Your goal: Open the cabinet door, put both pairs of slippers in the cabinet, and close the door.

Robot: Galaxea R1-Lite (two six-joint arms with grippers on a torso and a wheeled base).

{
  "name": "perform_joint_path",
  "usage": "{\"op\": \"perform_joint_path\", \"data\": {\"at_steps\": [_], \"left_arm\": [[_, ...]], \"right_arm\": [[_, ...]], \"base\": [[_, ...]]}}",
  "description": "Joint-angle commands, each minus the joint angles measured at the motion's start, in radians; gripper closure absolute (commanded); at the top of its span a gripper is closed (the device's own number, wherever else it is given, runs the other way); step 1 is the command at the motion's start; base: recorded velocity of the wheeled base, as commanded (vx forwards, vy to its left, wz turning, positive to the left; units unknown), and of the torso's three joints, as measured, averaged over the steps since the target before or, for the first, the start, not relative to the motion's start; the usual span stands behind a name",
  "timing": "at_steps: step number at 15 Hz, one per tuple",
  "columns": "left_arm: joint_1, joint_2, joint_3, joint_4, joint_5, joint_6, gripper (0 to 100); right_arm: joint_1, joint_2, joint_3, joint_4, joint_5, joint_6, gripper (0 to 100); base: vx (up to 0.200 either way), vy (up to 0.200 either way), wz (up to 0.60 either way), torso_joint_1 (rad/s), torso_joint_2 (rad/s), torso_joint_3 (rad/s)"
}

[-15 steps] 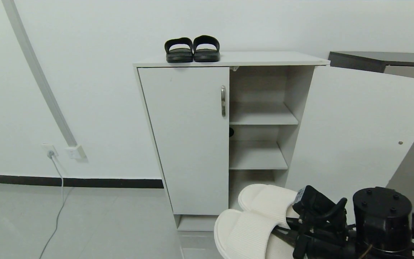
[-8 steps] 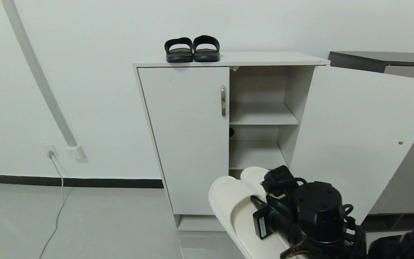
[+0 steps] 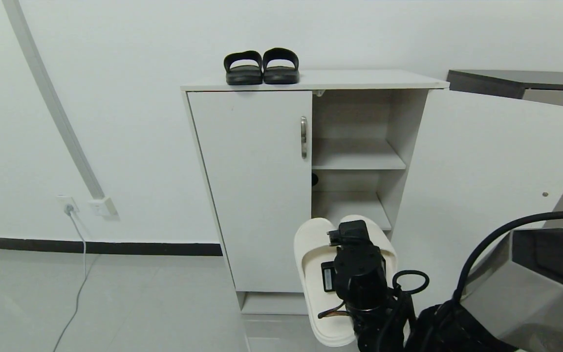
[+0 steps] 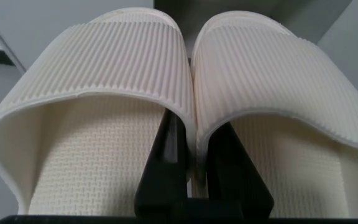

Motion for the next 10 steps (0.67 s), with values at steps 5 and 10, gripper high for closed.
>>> {"op": "perform_joint_path", "data": {"at_steps": [5,10], "left_arm": [[0.0,0.003,0.0,0.0,0.002,0.0,100],[0.0,0.003,0.0,0.0,0.0,-0.001,100]], "right_arm": [[-0.037,0.054,-0.042,-0.018,-0.007,0.018,100],[-0.049,0.057,-0.04,-0.023,-0.005,0.021,100]], "base": [[0.0,-0.12,0.0,0.001,0.0,0.002],[0.0,-0.2,0.0,0.003,0.0,0.0]]}}
